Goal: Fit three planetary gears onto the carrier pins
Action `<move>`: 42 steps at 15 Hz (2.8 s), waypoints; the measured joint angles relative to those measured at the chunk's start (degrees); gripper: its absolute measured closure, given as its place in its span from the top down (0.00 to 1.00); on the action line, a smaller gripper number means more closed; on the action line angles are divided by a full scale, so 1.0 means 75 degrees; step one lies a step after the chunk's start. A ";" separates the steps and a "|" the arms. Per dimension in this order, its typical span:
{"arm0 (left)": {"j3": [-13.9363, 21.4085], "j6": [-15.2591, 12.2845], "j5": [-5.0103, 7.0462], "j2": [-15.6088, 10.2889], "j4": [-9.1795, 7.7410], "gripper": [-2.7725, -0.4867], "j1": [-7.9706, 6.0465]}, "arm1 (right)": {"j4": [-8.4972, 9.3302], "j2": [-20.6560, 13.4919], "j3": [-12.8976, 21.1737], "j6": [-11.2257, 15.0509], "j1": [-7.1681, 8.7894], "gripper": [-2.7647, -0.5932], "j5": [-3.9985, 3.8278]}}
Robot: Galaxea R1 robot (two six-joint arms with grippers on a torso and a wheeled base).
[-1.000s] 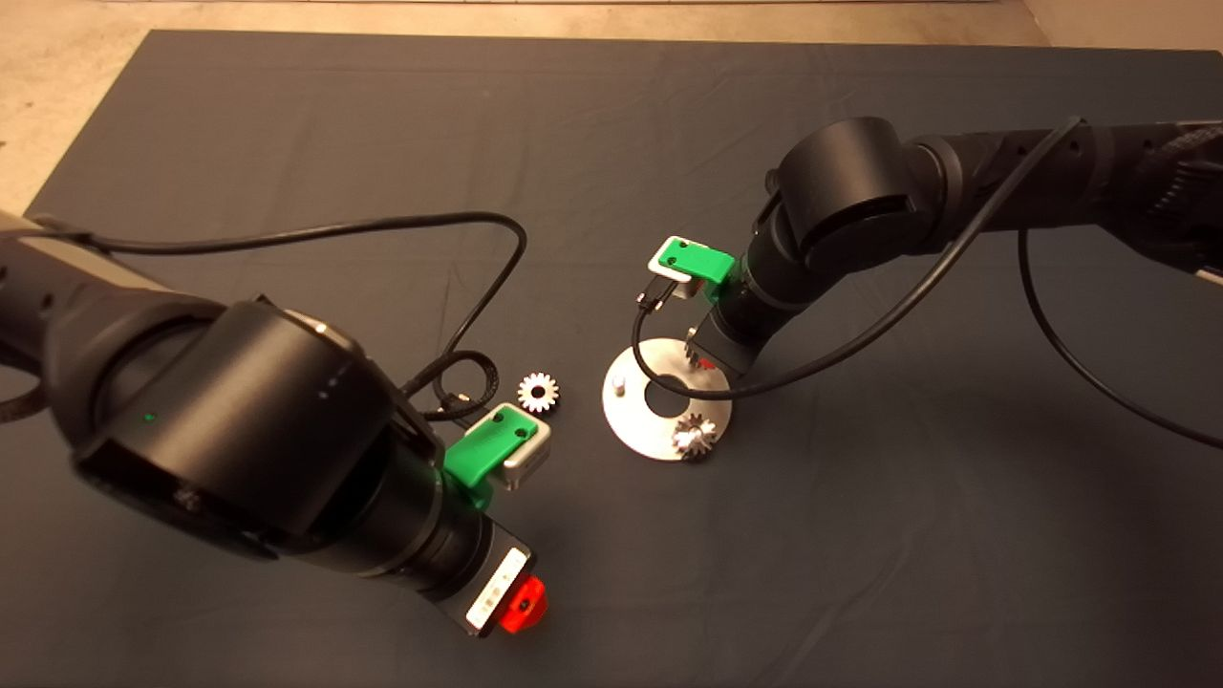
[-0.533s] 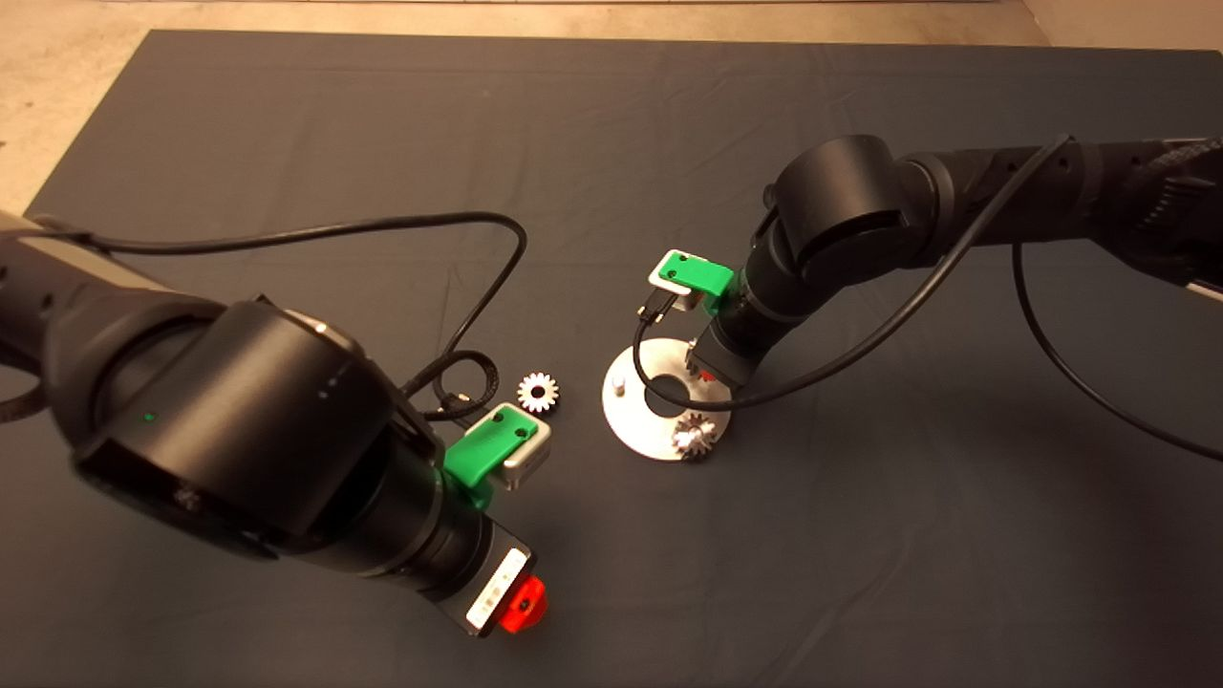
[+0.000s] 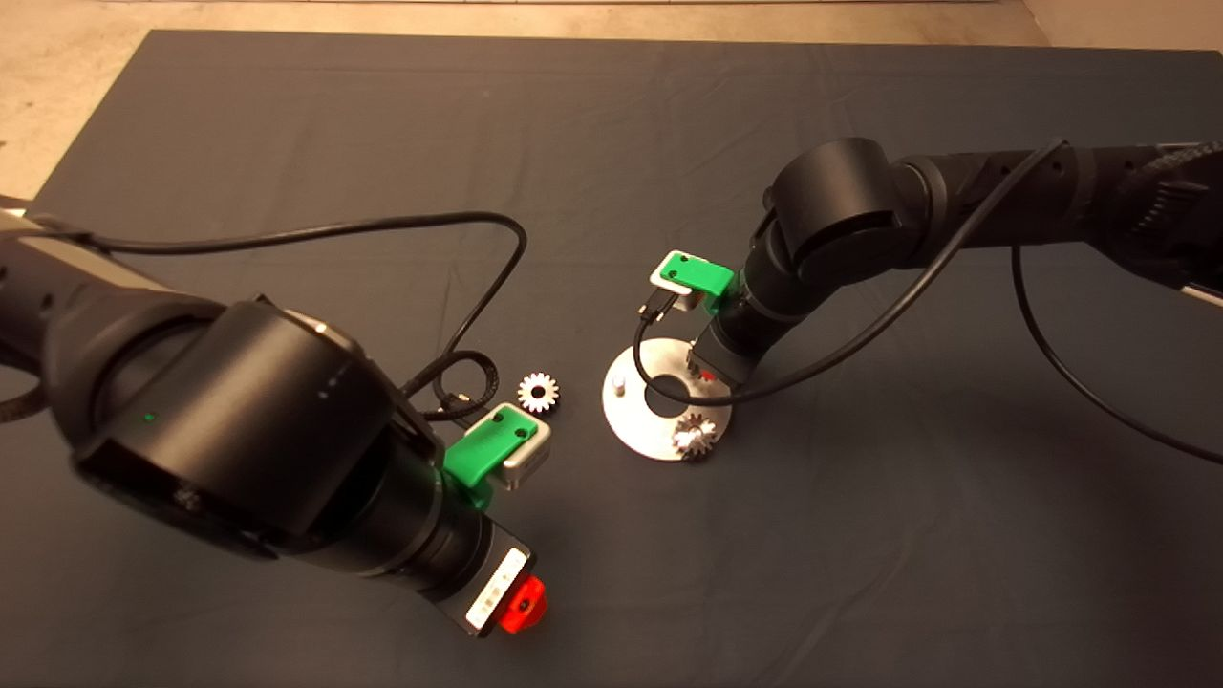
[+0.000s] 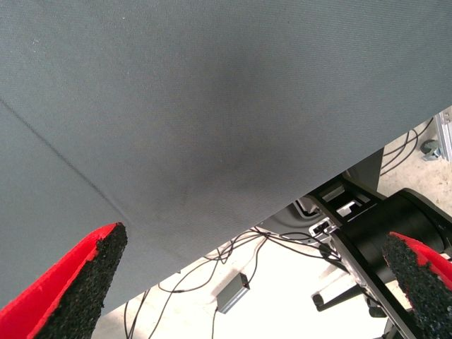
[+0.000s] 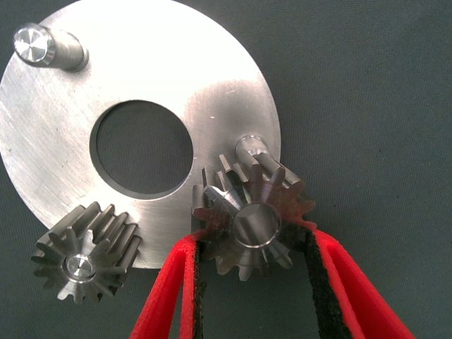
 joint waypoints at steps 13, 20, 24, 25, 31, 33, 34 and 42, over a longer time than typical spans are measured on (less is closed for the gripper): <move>0.0000 0.0000 0.0000 0.0000 0.0000 0.94 0.0000 | 0.0000 0.0013 -0.0235 -0.0011 0.0018 0.10 0.0364; 0.0000 0.0000 0.0000 0.0000 0.0000 0.94 0.0000 | 0.0000 0.0016 -0.0235 -0.0062 0.0018 0.10 0.0361; 0.0000 0.0003 0.0000 0.0000 0.0000 0.94 0.0000 | -0.0003 0.0016 -0.0235 -0.0081 0.0021 0.10 0.0361; 0.0000 0.0000 0.0000 0.0000 0.0000 0.94 0.0000 | -0.0003 0.0016 -0.0235 -0.0081 0.0021 0.10 0.0361; 0.0000 0.0000 0.0000 0.0000 0.0000 0.94 0.0000 | -0.0003 0.0013 -0.0235 -0.0085 0.0026 0.10 0.0361; 0.0000 0.0000 -0.0002 0.0000 0.0000 0.94 0.0000 | -0.0003 0.0016 -0.0235 -0.0081 0.0067 0.10 0.0358; 0.0000 0.0000 0.0000 0.0000 0.0000 0.94 0.0000 | -0.0003 0.0016 -0.0235 -0.0082 0.0094 0.10 0.0358; 0.0000 0.0000 0.0000 -0.0003 0.0000 0.94 0.0000 | -0.0015 0.0020 -0.0232 -0.0081 0.0213 0.10 0.0340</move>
